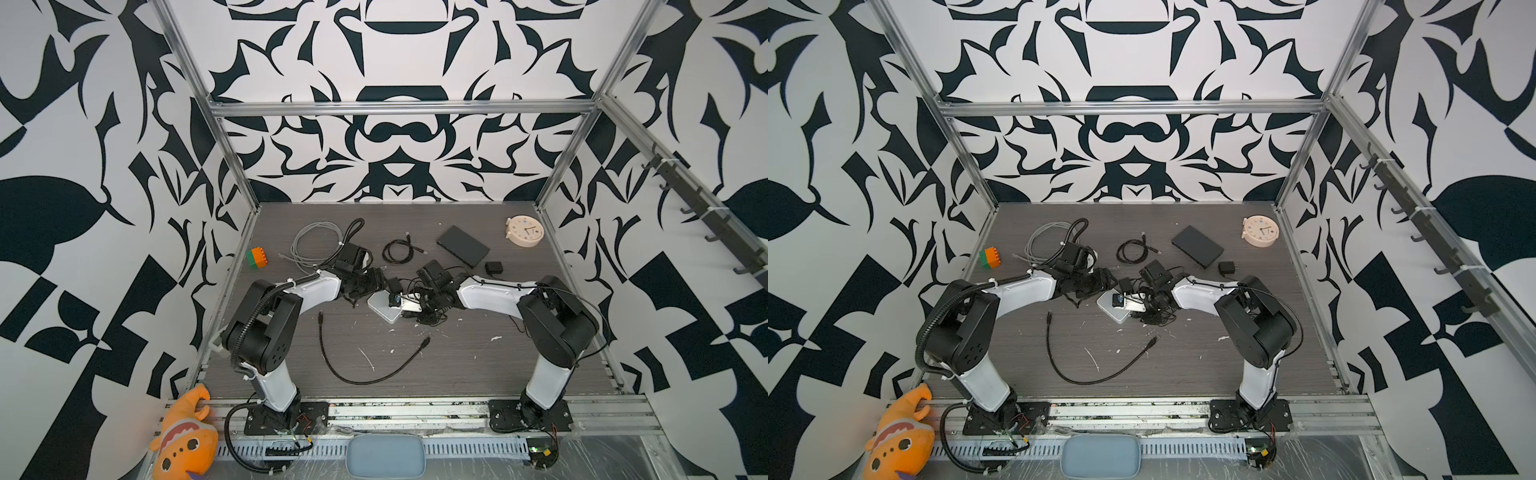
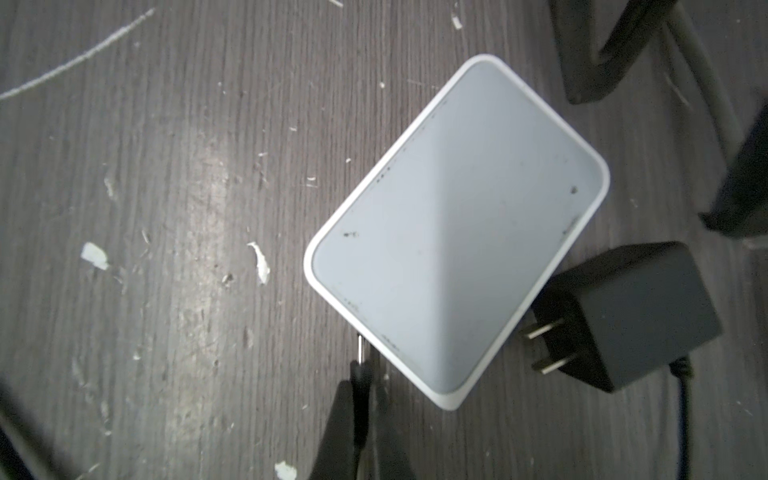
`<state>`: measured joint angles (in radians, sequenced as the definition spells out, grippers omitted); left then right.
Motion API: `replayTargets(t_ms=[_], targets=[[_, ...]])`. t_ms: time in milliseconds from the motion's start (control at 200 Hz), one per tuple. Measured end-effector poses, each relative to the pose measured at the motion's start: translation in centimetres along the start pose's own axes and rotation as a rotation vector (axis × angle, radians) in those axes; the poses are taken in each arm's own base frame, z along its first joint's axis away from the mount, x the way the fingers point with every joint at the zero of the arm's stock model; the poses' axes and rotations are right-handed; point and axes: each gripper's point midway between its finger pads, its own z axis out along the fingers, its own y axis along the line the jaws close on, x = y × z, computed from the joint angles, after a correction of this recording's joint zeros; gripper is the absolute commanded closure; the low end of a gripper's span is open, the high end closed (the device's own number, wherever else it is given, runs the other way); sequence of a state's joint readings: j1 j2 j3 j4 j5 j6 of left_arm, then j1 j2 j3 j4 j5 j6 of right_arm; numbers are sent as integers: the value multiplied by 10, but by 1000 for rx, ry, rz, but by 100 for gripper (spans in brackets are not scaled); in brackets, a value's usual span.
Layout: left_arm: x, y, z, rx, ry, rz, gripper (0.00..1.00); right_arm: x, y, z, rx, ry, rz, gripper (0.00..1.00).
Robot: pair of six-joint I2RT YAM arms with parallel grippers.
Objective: Insert the plug into the switch port
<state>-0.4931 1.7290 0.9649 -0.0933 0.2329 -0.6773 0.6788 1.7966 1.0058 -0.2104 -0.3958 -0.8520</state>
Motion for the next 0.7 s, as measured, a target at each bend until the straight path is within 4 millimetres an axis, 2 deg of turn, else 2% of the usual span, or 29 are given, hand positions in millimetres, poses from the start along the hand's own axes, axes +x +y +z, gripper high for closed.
replayTargets(t_ms=[295, 700], targets=[[5, -7, 2, 12, 9, 14, 32, -1, -7, -1, 28, 6, 12, 100], [7, -7, 2, 10, -3, -3, 32, 1, -12, 1, 51, 19, 79, 100]])
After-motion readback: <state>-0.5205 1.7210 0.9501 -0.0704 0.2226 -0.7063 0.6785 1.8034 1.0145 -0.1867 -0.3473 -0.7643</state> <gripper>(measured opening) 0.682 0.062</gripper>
